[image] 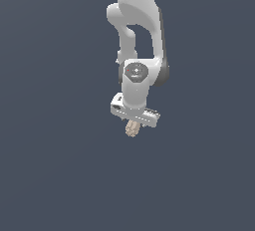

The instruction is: Pick up the object and move it to a goal position.

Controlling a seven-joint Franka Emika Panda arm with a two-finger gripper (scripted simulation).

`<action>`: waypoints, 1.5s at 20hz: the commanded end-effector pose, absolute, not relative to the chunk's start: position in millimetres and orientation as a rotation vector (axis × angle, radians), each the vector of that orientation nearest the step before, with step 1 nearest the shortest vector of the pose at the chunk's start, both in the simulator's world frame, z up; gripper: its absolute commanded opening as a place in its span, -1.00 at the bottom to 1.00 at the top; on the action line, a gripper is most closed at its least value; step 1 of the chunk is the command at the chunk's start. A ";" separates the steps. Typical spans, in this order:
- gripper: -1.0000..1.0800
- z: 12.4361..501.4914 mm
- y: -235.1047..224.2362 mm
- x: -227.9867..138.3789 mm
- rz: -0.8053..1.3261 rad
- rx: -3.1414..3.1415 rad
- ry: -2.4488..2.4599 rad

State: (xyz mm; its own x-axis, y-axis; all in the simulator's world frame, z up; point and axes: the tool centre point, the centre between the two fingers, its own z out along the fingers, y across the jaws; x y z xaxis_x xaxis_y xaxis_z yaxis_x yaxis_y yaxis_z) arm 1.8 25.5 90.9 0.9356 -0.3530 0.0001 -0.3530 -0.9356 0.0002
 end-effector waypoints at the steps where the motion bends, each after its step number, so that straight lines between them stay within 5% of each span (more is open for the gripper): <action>1: 0.92 86.1 25.3 1.5 -0.001 3.090 -0.565; 14: 0.92 41.7 25.7 1.6 0.000 3.089 -0.571; 15: -1.00 41.7 25.7 1.6 0.000 3.089 -0.571; 30: -1.00 48.0 27.7 0.0 0.001 3.090 -0.571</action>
State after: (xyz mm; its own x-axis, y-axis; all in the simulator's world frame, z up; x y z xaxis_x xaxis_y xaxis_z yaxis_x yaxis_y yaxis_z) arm 0.5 26.8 45.3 0.9339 -0.3574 -0.0001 -0.3574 -0.9339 -0.0001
